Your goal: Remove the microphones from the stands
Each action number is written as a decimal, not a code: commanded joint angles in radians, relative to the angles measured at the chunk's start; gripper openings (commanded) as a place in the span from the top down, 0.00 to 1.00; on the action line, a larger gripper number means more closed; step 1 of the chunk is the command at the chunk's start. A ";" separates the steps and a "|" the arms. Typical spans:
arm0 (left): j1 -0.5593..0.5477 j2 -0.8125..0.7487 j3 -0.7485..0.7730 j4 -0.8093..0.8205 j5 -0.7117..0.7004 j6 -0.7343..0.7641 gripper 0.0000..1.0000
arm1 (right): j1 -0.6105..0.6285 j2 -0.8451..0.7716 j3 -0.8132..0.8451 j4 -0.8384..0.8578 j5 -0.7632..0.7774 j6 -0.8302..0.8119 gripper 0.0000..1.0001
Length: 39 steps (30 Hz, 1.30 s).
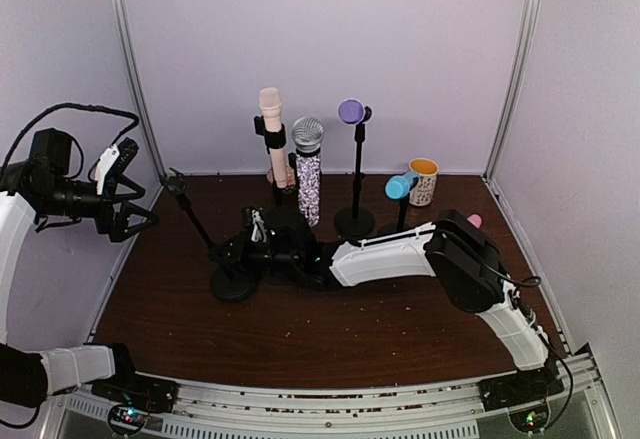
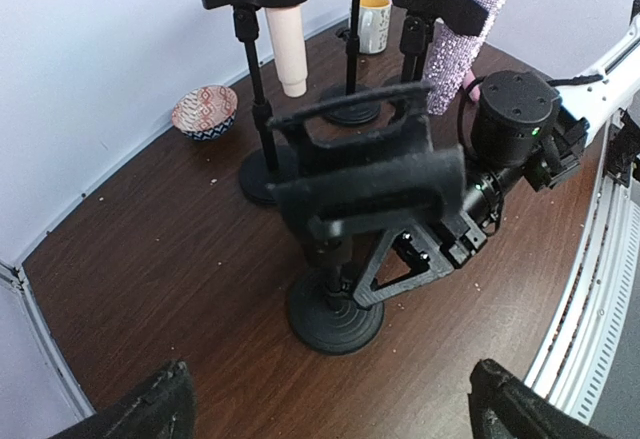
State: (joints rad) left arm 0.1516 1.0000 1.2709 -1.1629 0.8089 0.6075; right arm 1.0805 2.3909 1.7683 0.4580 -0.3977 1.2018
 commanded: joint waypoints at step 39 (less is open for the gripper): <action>-0.135 0.126 -0.147 0.332 -0.033 -0.181 0.02 | 0.023 -0.231 -0.217 -0.364 0.239 -0.442 0.34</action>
State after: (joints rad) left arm 0.0765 1.1000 1.1435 -0.9501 0.8085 0.4828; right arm 1.0893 2.2173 1.6100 0.2379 -0.2111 0.8661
